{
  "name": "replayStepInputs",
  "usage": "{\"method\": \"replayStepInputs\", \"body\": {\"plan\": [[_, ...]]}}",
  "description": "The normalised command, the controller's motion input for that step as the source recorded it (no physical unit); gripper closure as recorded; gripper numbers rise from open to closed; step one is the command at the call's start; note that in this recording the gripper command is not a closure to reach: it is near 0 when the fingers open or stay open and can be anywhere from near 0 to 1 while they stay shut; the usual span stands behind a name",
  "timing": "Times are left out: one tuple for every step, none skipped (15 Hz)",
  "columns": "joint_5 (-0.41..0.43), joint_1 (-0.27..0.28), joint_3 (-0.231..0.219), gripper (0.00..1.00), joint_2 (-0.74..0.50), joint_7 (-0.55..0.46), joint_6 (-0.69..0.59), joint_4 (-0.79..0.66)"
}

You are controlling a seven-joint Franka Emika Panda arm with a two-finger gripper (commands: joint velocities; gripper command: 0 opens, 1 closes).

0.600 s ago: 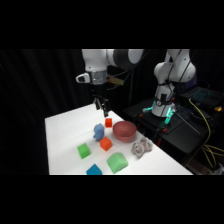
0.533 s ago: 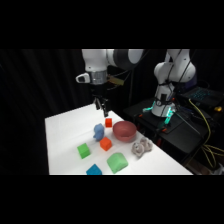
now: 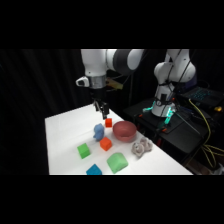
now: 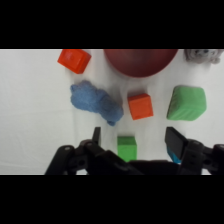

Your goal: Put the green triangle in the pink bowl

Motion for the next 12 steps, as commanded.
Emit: {"method": "replayStepInputs", "body": {"plan": [[-0.14, 0.034, 0.017, 0.0, 0.38, 0.19, 0.1, 0.3], [-0.136, 0.054, 0.021, 0.0, 0.45, 0.18, 0.07, 0.37], [-0.116, 0.067, 0.024, 0.0, 0.46, 0.16, 0.02, 0.42], [-0.11, 0.087, 0.029, 0.0, 0.51, 0.15, -0.02, 0.5], [-0.111, 0.1, 0.026, 0.0, 0.53, 0.15, -0.07, 0.56], [-0.099, 0.113, 0.03, 0.0, 0.54, 0.14, -0.12, 0.62], [-0.097, 0.133, 0.035, 0.0, 0.57, 0.14, -0.17, 0.69], [-0.093, 0.146, 0.035, 0.0, 0.55, 0.14, -0.23, 0.72], [-0.095, 0.169, 0.036, 0.0, 0.56, 0.16, -0.28, 0.76], [-0.08, 0.167, 0.03, 0.0, 0.53, 0.16, -0.3, 0.75], [-0.076, 0.176, 0.025, 0.0, 0.51, 0.18, -0.32, 0.73], [-0.059, 0.164, 0.022, 0.0, 0.46, 0.17, -0.32, 0.67]]}}
